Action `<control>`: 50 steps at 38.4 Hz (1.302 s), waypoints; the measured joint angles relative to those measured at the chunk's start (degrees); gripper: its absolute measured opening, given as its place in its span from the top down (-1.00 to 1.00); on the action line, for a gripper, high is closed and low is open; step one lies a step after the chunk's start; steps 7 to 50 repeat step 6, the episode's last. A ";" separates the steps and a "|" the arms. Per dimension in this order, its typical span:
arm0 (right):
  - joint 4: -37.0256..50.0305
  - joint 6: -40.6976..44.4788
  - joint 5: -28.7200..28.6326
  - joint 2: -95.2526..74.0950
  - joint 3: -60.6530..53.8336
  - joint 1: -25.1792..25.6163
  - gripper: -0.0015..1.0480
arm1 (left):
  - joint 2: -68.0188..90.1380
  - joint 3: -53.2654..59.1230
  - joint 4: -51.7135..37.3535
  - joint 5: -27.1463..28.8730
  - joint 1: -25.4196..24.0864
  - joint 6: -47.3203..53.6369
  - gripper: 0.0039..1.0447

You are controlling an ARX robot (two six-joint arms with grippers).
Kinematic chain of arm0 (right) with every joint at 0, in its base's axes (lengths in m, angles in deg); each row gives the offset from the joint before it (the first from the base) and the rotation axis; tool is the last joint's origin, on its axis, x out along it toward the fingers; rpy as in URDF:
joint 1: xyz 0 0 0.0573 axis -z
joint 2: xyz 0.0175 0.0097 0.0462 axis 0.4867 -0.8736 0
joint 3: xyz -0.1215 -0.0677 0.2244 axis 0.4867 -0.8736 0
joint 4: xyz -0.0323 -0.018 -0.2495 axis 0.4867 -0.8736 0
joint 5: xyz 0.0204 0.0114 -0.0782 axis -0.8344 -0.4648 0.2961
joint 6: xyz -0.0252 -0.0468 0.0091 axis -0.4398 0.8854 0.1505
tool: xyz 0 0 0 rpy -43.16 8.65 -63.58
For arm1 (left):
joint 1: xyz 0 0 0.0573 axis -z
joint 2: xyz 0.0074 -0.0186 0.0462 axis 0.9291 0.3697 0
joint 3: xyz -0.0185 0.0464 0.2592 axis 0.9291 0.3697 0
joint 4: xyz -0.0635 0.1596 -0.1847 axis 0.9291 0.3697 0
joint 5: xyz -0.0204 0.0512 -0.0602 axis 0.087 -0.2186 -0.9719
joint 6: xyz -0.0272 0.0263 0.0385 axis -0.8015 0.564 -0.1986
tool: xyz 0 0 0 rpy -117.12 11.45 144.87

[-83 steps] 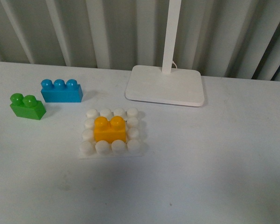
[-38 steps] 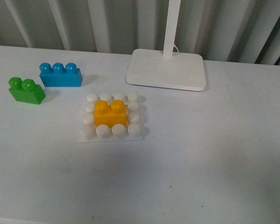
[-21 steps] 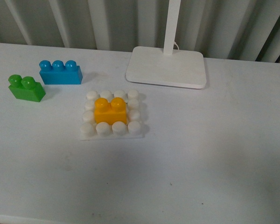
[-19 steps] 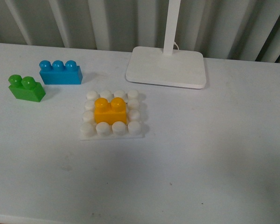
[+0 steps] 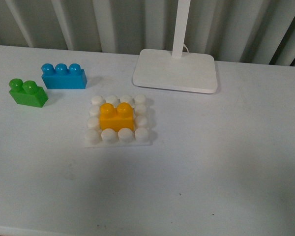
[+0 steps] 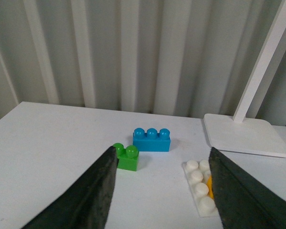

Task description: Insert yellow block into base center

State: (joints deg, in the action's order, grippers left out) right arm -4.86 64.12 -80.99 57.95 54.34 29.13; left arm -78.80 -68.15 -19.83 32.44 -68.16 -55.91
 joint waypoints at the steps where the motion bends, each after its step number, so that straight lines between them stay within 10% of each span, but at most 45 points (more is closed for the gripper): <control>1: 0.00 0.00 0.02 0.00 0.00 0.00 -0.82 | 0.00 0.00 0.00 0.00 0.00 0.00 -0.20; 6: 0.00 0.00 0.02 0.00 0.00 0.00 -0.82 | 0.00 0.00 0.00 0.00 0.00 0.00 -0.65; 50: 0.00 0.00 0.02 0.00 0.00 0.00 -0.82 | 0.00 0.00 0.00 0.00 0.00 0.00 -0.65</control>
